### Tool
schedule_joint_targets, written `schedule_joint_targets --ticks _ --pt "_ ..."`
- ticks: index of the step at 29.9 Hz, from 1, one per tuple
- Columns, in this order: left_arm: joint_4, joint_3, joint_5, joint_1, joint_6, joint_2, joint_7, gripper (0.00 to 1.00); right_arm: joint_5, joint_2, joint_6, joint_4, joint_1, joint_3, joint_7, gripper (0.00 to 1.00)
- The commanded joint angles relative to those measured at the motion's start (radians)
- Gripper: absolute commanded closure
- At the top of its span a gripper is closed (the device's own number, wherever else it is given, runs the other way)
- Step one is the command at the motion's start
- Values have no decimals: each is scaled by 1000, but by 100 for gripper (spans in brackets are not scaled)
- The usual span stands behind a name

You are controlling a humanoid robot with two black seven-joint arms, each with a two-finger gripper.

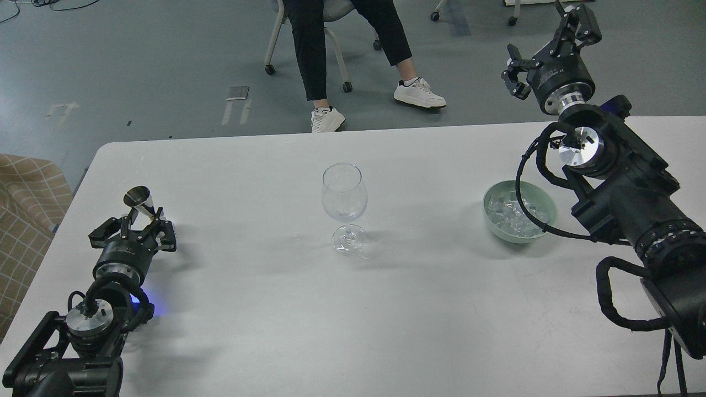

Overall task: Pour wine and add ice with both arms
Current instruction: 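Close the left gripper around the metal jigger cup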

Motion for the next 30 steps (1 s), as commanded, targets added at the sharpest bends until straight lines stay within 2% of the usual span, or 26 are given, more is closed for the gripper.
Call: schedule_joint_targets --ticks 1,7,24,30 --pt "21 0 0 -12 0 -2 1 52 0 0 0 1 -6 1 0 0" --pt "78 0 0 -47 0 -13 9 38 0 -1 0 1 -14 1 0 0" --pt "173 1 0 -124 0 -18 9 38 0 -1 2 1 -16 1 0 0" --pt "173 1 2 -133 -2 -25 9 38 0 -3 2 0 -23 1 0 0"
